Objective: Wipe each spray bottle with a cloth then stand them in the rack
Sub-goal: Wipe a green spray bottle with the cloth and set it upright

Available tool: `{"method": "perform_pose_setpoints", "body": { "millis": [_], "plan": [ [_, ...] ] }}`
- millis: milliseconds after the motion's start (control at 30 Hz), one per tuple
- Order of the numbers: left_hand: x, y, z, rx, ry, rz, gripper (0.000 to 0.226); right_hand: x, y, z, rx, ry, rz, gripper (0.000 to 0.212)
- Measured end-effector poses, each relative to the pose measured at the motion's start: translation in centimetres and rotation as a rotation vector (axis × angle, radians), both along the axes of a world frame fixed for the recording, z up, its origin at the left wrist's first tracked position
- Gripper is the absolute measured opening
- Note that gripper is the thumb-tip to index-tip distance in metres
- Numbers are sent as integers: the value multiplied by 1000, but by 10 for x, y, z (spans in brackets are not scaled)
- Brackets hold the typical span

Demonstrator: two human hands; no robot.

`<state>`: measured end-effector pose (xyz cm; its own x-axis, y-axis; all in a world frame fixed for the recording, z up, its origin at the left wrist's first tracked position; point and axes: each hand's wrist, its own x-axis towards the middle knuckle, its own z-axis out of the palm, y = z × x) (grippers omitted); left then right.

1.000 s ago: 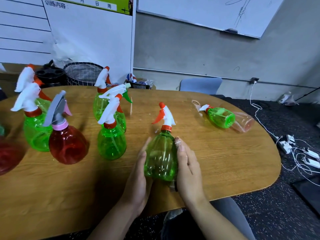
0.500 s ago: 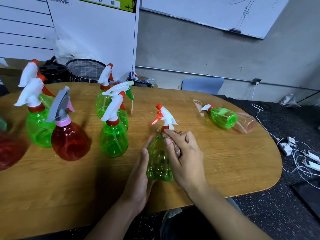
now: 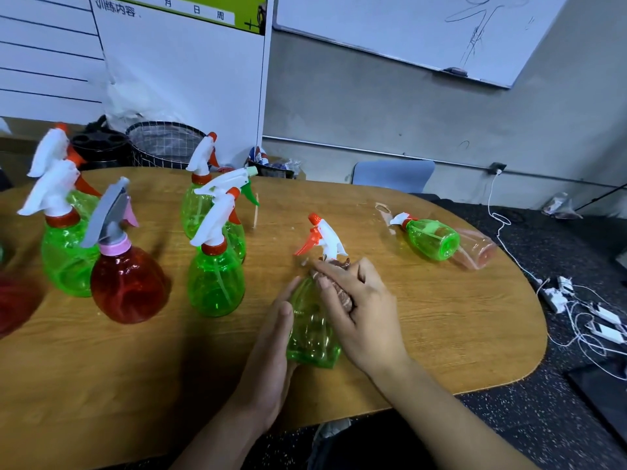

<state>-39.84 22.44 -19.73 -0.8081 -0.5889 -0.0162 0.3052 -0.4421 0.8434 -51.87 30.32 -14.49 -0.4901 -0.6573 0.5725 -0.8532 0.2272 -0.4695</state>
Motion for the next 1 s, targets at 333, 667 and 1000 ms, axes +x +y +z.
{"method": "perform_pose_setpoints", "body": {
  "millis": [333,667,1000],
  "plan": [
    [-1,-6,-7,75,40,-1,51,28,38,-23,148,419,377,34],
    [-5,-3,-7,22,15,14,48,5,-5,-3,47,20,-84,39],
    [0,-5,-8,57,16,-14,54,31,38,-20,134,446,346,33]
  ]
}}
